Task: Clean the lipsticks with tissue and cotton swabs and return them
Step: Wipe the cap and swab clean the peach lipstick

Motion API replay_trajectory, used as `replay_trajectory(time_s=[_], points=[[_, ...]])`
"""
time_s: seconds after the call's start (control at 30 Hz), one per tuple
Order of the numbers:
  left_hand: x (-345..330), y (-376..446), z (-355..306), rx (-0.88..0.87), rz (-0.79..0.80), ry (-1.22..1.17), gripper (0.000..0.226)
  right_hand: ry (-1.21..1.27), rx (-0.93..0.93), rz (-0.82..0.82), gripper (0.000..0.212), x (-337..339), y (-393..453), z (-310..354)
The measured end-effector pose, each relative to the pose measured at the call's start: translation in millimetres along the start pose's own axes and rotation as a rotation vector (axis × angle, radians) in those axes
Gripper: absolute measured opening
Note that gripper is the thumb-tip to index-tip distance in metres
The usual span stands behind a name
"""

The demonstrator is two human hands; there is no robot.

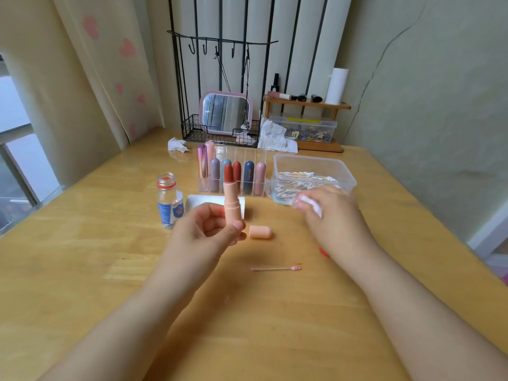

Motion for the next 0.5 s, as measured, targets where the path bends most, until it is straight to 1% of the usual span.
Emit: replay_trajectory(time_s=[0.07, 0.1, 0.13, 0.2, 0.3, 0.4, 0.5], points=[[3, 2, 4, -0.004, -0.026, 0.11, 0.009, -0.259, -0.067, 0.236, 0.037, -19, 0, -9], [6, 4, 7, -0.008, -0.041, 0.193, 0.009, -0.32, -0.093, 0.3, 0.044, -22, -1, -12], [8, 6, 9, -0.012, -0.055, 0.284, 0.009, -0.33, -0.096, 0.315, 0.05, -21, -2, -11], [11, 9, 15, -0.013, -0.077, 0.42, 0.009, -0.291, -0.031, 0.262, 0.053, -14, -3, -3], [11, 12, 20, -0.02, -0.102, 0.544, 0.01, -0.231, 0.058, 0.256, 0.043, -11, -5, 6], [7, 12, 22, -0.025, -0.088, 0.559, 0.008, -0.128, 0.095, 0.341, 0.036, -21, -7, 10], [7, 13, 24, -0.041, -0.084, 0.592, 0.011, -0.11, 0.115, 0.415, 0.037, -42, -10, 15]])
Point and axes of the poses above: each hand's wrist, its own y-axis towards the middle knuckle, its own x-axis out of the back of the hand, z = x × y, the point moved 5 cm from there along y, towards the middle knuckle, and after that the axes turned 12 degrees about y, right-handed, at the moved point
